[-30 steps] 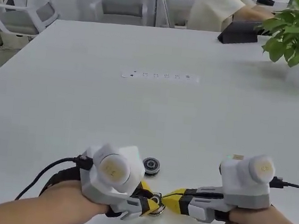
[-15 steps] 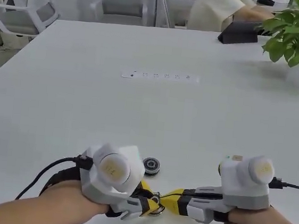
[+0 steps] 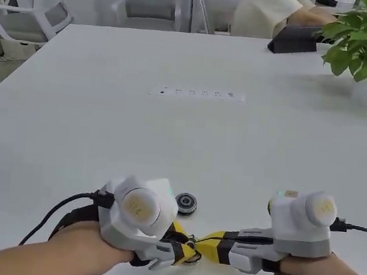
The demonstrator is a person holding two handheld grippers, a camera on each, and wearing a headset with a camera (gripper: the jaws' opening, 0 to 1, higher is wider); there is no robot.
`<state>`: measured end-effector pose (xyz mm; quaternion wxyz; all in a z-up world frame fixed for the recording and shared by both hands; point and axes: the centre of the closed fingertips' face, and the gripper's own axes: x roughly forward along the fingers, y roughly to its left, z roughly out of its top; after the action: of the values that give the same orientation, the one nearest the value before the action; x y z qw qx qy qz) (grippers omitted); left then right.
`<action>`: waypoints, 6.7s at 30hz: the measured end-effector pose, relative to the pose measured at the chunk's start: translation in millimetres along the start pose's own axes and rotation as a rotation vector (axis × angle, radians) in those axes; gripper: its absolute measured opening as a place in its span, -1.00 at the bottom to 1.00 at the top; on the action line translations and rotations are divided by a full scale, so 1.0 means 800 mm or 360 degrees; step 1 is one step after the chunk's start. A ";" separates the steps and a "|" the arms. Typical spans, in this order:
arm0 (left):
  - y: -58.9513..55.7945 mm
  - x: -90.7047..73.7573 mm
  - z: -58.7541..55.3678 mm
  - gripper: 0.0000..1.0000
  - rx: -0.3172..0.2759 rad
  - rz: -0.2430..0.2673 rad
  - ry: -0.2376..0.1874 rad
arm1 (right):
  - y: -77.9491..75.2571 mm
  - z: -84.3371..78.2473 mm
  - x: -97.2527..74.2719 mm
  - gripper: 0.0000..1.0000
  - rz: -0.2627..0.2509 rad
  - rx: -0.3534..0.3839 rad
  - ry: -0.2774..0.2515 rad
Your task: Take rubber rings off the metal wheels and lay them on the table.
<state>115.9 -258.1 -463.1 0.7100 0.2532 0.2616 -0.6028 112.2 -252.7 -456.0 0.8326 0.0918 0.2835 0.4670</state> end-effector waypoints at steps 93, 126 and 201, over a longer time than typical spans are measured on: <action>0.032 -0.119 0.012 -0.31 -0.0118 0.0105 -0.0230 | 0.006 0.054 0.007 -1.00 0.0087 -0.0124 -0.0008; 0.053 -0.171 -0.022 0.03 -0.0236 0.0239 -0.0243 | 0.008 0.056 0.062 -1.00 0.0139 -0.0213 0.0185; 0.062 -0.172 -0.031 0.11 -0.0310 0.0247 -0.0243 | -0.019 0.054 0.075 -0.86 -0.0002 -0.0222 0.0226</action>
<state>144.8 -134.8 -385.9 0.7934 0.1560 0.2439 -0.5354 171.9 -206.3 -450.2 0.8151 0.0002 0.3086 0.4903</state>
